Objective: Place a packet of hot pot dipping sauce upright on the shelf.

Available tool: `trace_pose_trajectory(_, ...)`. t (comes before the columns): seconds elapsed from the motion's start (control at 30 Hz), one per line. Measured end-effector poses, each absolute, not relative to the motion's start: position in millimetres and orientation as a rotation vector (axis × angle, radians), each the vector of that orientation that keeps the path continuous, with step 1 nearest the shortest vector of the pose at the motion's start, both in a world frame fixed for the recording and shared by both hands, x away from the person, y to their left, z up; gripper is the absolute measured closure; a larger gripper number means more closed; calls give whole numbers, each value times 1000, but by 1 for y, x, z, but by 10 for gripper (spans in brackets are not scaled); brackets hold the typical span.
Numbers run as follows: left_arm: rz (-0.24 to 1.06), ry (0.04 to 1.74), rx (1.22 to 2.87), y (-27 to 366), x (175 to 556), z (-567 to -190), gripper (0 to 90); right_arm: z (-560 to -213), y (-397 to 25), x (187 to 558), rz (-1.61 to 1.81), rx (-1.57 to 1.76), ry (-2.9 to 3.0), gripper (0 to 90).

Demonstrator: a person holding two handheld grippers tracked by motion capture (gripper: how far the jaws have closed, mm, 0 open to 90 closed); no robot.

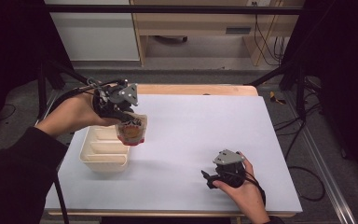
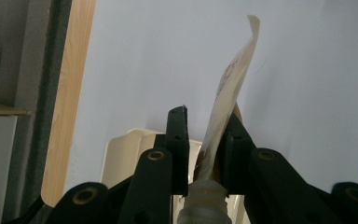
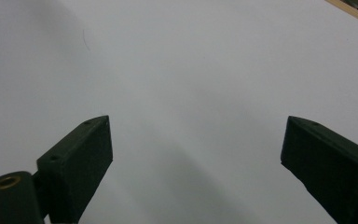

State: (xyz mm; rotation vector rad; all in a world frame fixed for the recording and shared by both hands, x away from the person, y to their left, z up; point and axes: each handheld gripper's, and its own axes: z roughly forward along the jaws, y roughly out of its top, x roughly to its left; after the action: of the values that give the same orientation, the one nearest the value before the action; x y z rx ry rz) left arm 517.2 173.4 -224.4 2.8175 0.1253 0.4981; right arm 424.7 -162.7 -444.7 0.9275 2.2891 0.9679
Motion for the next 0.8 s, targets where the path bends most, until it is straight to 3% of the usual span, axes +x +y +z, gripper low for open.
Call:
trace_pose_trajectory(0.3,510,214,2808,206,533,-225,766,-445,-163,425,968,923,2290,87)
trace_pose_trajectory(0.8,489,261,2821,229,546,-242,766,-447,-164,426,955,932,2285,88)
